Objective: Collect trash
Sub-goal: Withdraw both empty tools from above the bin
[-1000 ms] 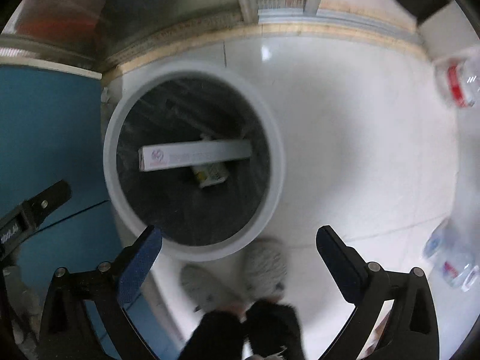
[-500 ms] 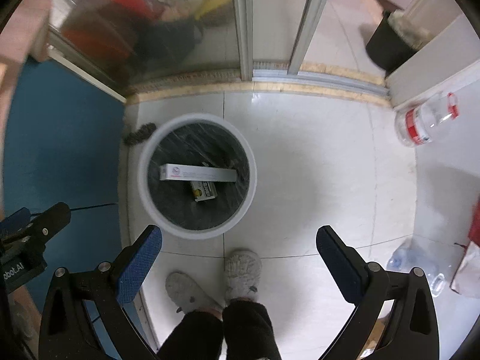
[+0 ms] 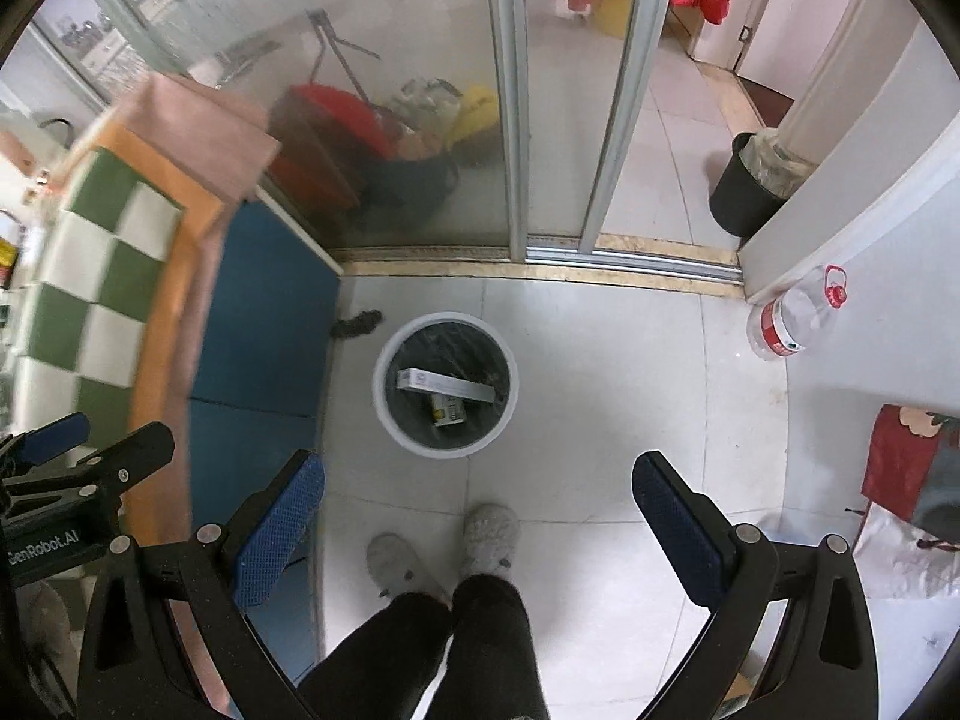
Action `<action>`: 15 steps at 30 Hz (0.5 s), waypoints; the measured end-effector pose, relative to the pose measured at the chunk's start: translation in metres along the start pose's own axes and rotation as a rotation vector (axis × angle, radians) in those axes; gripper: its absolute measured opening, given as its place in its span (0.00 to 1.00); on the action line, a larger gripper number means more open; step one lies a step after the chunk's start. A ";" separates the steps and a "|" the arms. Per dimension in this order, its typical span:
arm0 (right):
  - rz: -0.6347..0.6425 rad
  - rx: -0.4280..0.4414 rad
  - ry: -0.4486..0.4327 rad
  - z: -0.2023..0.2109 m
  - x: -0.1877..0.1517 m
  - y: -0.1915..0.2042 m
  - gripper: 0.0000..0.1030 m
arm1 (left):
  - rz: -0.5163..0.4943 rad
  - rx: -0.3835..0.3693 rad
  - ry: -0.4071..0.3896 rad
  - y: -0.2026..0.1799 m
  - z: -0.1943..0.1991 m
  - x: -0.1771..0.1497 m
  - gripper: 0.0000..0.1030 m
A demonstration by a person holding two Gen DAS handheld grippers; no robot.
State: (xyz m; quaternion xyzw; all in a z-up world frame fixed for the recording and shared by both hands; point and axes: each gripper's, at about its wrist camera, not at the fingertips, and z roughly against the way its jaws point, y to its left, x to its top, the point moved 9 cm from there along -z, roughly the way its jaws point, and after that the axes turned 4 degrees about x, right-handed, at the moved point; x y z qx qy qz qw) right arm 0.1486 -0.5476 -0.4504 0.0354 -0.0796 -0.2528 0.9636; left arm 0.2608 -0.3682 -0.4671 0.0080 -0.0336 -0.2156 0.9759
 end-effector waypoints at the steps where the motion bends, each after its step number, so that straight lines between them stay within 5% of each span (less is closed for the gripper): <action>1: 0.008 0.000 -0.009 0.015 0.000 0.001 1.00 | 0.004 -0.008 -0.006 0.000 0.011 0.000 1.00; 10: 0.040 0.009 -0.043 0.090 0.003 0.009 1.00 | 0.032 -0.048 -0.063 0.005 0.064 0.000 1.00; 15: 0.038 0.059 -0.037 0.101 0.018 0.044 1.00 | 0.081 -0.047 -0.140 0.053 0.092 0.017 1.00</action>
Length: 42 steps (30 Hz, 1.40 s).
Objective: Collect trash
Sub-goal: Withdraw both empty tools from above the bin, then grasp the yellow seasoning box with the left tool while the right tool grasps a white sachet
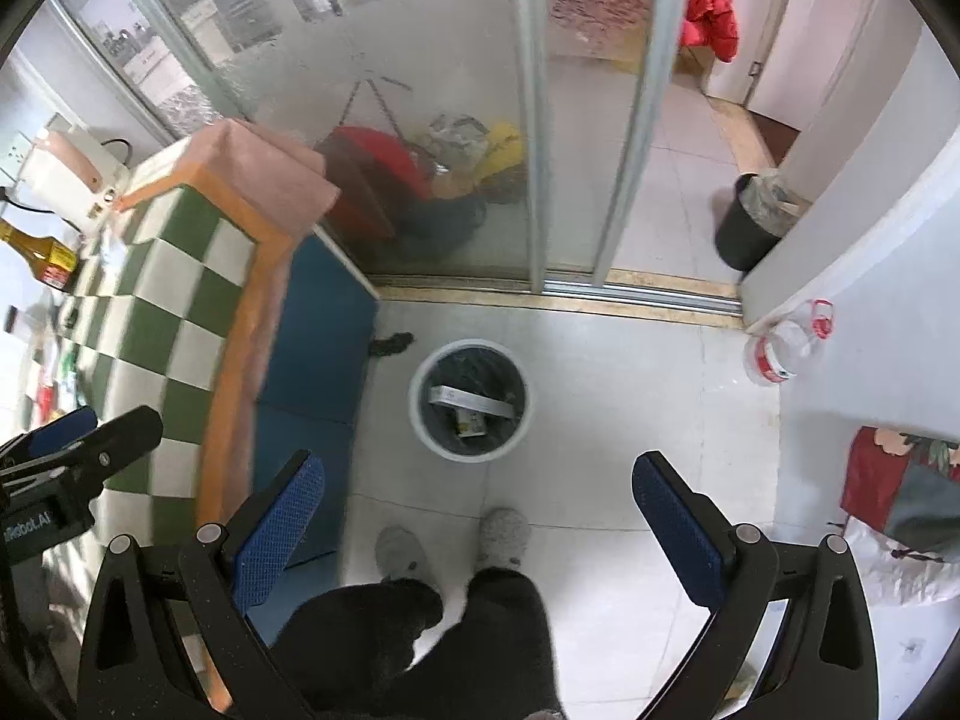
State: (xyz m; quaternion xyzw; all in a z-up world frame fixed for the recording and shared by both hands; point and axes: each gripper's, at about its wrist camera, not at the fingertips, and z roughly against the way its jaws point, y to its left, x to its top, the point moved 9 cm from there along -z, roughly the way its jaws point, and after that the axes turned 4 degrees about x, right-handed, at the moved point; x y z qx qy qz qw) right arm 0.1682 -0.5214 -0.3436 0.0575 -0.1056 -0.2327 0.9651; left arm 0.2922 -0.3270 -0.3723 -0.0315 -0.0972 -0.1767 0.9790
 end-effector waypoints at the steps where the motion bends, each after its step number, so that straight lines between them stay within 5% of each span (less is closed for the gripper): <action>1: 0.009 0.016 0.001 0.002 0.006 0.014 1.00 | 0.013 0.020 -0.015 0.016 0.005 0.005 1.00; 8: 0.119 0.152 0.127 -0.026 0.028 0.155 1.00 | 0.051 0.290 -0.047 0.200 0.034 0.002 1.00; 11: 0.184 0.195 0.169 -0.049 0.023 0.225 1.00 | 0.031 0.402 0.012 0.287 0.026 -0.024 1.00; 14: 0.232 0.233 0.226 -0.080 0.015 0.296 1.00 | 0.126 0.381 0.170 0.360 -0.005 -0.069 1.00; 20: 0.291 0.248 0.306 -0.132 0.005 0.393 1.00 | 0.127 0.253 0.286 0.396 -0.051 -0.108 0.97; 21: 0.296 0.245 0.316 -0.139 0.004 0.404 1.00 | 0.119 0.231 0.284 0.397 -0.057 -0.108 0.94; 23: 0.301 0.239 0.325 -0.152 0.005 0.424 1.00 | 0.111 0.220 0.283 0.397 -0.065 -0.108 0.64; 30: 0.261 0.244 0.335 -0.192 0.005 0.467 0.94 | 0.284 0.235 0.244 0.415 -0.062 -0.116 0.59; 33: 0.249 0.251 0.315 -0.200 0.002 0.480 0.85 | 0.413 0.260 0.208 0.425 -0.059 -0.125 0.59; 35: 0.276 0.265 0.325 -0.201 -0.004 0.491 0.61 | 0.464 0.268 0.199 0.427 -0.058 -0.130 0.61; 39: 0.396 0.190 0.265 -0.201 -0.013 0.503 0.35 | 0.416 0.268 0.170 0.422 -0.062 -0.128 0.60; 40: 0.410 0.191 0.269 -0.202 -0.016 0.504 0.12 | 0.408 0.274 0.173 0.421 -0.061 -0.128 0.58; 42: 0.386 0.216 0.260 -0.198 -0.017 0.500 0.08 | 0.379 0.300 0.133 0.418 -0.058 -0.118 0.57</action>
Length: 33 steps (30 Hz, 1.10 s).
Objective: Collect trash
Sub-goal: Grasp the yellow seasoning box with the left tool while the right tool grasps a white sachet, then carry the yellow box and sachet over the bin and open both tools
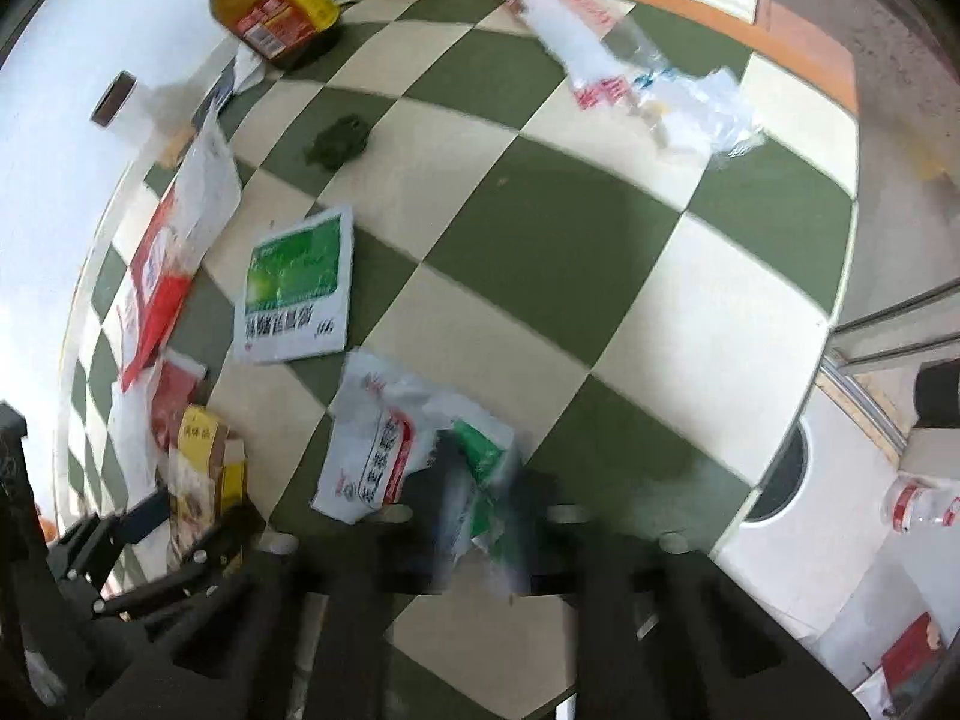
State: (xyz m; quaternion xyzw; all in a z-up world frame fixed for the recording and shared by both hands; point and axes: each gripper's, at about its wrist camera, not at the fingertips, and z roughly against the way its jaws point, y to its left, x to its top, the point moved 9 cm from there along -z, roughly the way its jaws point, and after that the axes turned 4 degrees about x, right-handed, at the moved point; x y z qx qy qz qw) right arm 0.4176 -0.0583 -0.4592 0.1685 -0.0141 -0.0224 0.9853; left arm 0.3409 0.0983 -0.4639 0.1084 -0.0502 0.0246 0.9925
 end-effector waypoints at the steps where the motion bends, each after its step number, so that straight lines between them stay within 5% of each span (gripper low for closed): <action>1: 0.000 0.003 -0.010 0.003 -0.001 -0.002 0.05 | 0.001 0.009 -0.016 0.000 0.006 0.002 0.57; 9: -0.072 0.062 -0.141 0.058 0.001 -0.035 0.02 | 0.093 0.016 -0.142 0.008 0.071 0.003 0.57; 17: -0.155 0.022 -0.271 0.133 -0.008 -0.117 0.02 | 0.016 -0.058 -0.272 -0.064 0.145 0.012 0.57; 27: -0.451 -0.113 -0.256 0.153 -0.100 -0.314 0.02 | -0.313 -0.180 -0.259 -0.289 0.165 -0.028 0.57; 33: -0.655 -0.155 -0.195 0.120 -0.181 -0.428 0.02 | -0.493 -0.231 -0.131 -0.423 0.111 -0.079 0.57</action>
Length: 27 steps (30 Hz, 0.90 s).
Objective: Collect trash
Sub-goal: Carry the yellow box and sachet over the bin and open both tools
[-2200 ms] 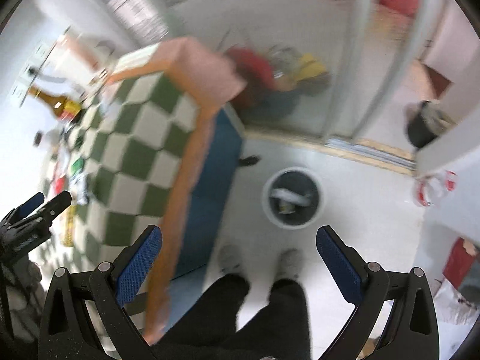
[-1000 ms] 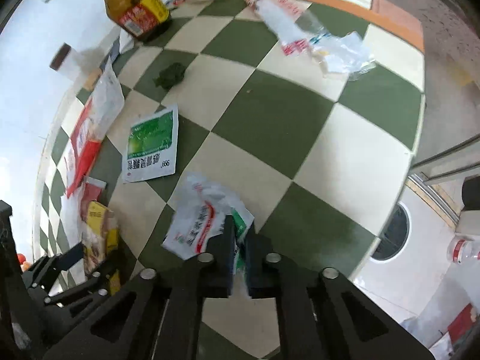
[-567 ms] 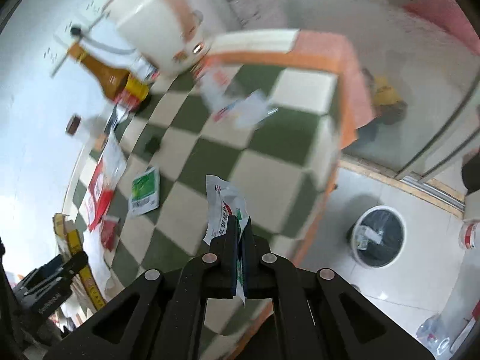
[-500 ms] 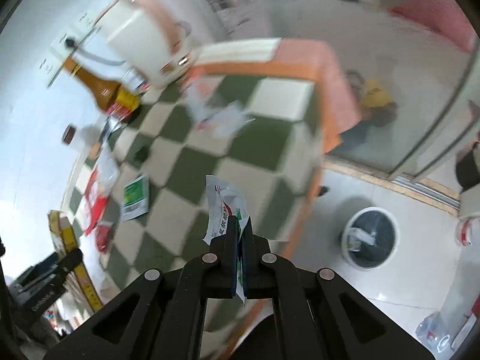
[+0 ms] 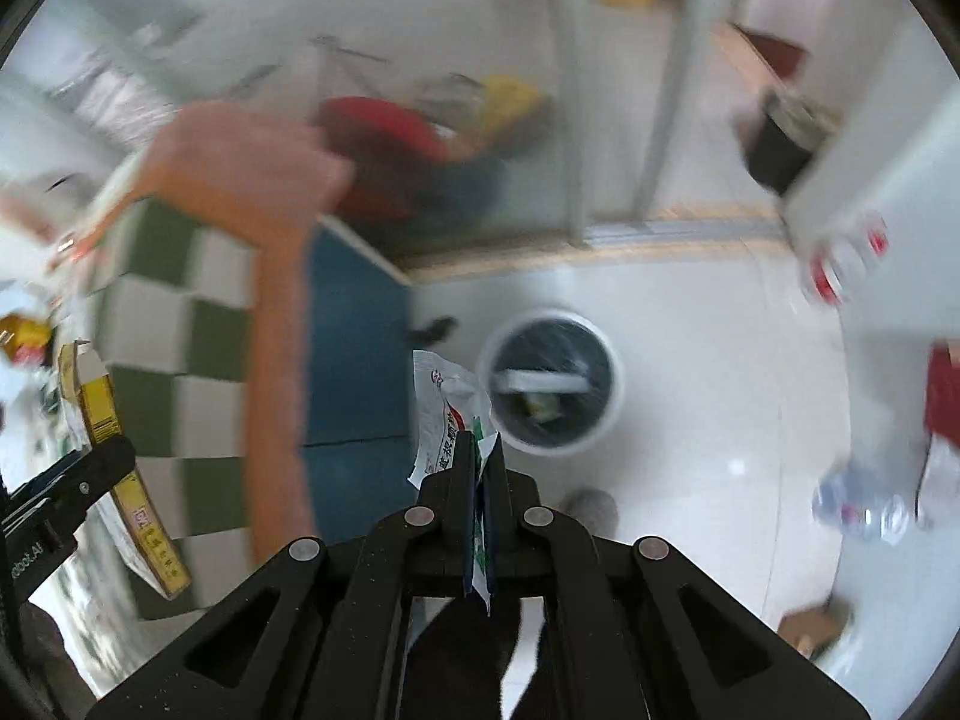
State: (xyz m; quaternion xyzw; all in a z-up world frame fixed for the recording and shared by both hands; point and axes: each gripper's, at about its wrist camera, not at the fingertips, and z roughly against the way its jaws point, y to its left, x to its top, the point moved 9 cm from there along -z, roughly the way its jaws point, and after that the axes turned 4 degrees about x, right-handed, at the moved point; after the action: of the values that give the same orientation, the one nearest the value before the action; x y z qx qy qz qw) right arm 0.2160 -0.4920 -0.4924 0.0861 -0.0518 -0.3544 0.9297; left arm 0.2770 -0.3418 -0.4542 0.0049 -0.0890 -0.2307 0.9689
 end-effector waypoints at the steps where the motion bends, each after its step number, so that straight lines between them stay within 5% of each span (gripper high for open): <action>1: -0.021 -0.007 0.009 -0.009 -0.001 -0.018 0.02 | -0.018 -0.012 0.022 -0.015 -0.015 0.003 0.57; 6: -0.123 -0.013 0.062 -0.087 -0.005 -0.105 0.02 | -0.015 -0.088 0.161 -0.074 -0.123 0.008 0.57; 9: -0.166 -0.001 0.091 -0.151 -0.004 -0.139 0.02 | -0.045 -0.209 0.349 -0.104 -0.197 -0.005 0.57; 12: -0.187 0.021 0.121 -0.219 -0.001 -0.162 0.02 | -0.058 -0.241 0.430 -0.124 -0.270 -0.015 0.57; 20: -0.203 0.038 0.169 -0.360 0.009 -0.189 0.02 | -0.112 -0.190 0.490 -0.144 -0.407 -0.028 0.57; 25: -0.185 0.027 0.189 -0.404 0.009 -0.192 0.02 | -0.135 -0.183 0.489 -0.142 -0.436 -0.035 0.58; 27: -0.176 0.020 0.203 -0.414 0.008 -0.191 0.02 | -0.143 -0.171 0.467 -0.141 -0.440 -0.031 0.66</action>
State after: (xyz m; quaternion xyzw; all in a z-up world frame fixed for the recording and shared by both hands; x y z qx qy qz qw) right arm 0.1631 -0.5864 -0.9352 0.1349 0.0468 -0.4235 0.8946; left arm 0.2640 -0.4679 -0.8991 -0.0175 0.1574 -0.2981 0.9413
